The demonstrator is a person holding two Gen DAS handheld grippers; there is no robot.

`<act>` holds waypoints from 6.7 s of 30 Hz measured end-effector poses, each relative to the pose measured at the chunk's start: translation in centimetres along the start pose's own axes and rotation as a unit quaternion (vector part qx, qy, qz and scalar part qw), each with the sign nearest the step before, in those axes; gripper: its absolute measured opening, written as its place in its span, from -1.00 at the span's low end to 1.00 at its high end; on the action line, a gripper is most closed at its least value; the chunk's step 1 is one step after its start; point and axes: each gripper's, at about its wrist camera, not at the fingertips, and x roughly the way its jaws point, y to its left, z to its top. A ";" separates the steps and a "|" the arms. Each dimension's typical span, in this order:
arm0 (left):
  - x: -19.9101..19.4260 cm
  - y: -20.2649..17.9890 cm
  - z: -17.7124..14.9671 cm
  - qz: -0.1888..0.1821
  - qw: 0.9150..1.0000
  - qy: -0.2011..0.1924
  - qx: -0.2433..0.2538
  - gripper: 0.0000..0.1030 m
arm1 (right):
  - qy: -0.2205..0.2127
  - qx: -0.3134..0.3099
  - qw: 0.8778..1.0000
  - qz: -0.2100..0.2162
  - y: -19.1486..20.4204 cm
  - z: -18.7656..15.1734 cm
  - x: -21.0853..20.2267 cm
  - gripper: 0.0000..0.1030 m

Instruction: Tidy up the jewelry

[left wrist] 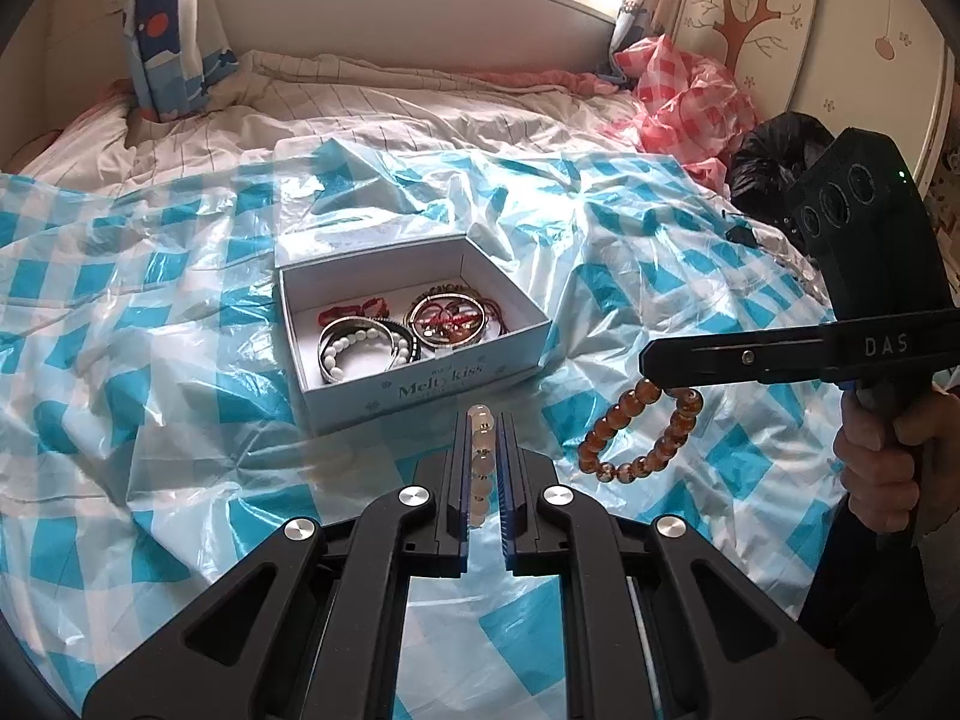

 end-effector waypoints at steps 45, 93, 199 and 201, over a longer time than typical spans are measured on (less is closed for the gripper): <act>1.4 2.2 3.6 0.009 0.999 -0.031 -0.034 -0.86 | 0.081 -0.079 0.984 -0.140 -1.4 1.7 6.2 -0.31; 1.8 2.7 5.1 0.008 0.998 -0.044 -0.050 -0.86 | -0.040 0.084 0.989 0.113 -3.6 4.7 2.7 -0.75; -1.1 2.9 1.0 0.160 0.984 -0.037 -0.076 0.67 | -0.075 -0.071 0.967 -0.233 1.3 0.4 1.1 0.02; -1.2 2.5 0.3 0.160 0.983 -0.029 -0.084 0.68 | -0.079 -0.069 0.963 -0.248 1.4 -0.5 0.7 0.08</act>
